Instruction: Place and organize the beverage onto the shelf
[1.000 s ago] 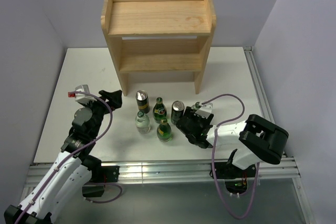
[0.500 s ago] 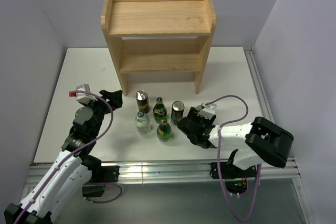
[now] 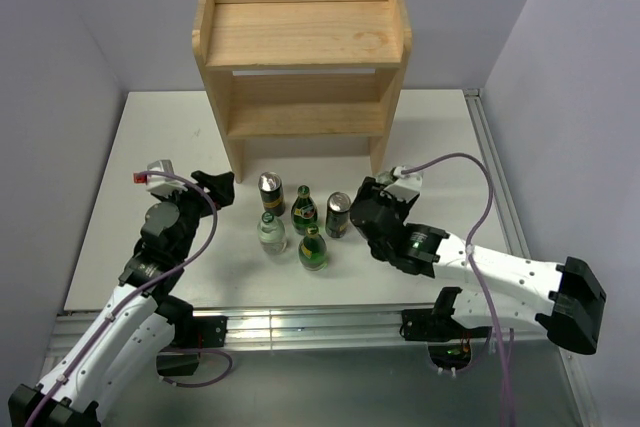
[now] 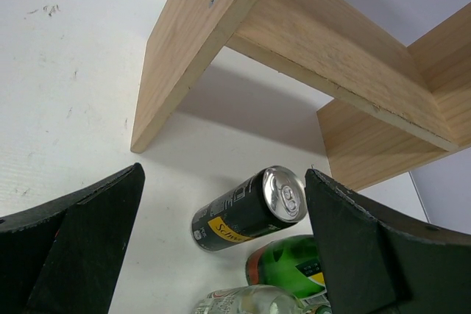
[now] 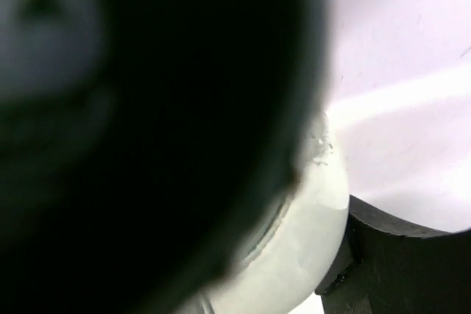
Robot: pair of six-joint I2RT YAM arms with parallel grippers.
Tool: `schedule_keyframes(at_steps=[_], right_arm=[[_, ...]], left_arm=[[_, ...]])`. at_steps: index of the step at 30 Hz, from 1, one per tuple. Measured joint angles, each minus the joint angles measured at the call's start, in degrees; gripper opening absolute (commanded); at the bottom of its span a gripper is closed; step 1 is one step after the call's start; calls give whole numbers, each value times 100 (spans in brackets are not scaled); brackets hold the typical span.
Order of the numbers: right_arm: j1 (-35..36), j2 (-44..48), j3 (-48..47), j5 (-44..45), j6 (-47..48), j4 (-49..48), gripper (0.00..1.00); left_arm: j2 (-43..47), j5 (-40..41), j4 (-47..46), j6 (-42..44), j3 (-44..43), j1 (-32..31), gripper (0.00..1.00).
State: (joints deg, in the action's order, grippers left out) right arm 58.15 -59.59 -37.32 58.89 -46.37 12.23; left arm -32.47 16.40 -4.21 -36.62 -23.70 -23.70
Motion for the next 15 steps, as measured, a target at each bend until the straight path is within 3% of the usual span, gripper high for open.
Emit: schedule_keyframes(at_steps=[6,15], right_arm=[[0,-13,-1283,-61,896,756,0],[-33,-820,-4583,-131,2653,1244,0]], left_arm=[[-66,-2,-98,-2,0,0,98],[-151,-7,-94,-2,-90,0,98]])
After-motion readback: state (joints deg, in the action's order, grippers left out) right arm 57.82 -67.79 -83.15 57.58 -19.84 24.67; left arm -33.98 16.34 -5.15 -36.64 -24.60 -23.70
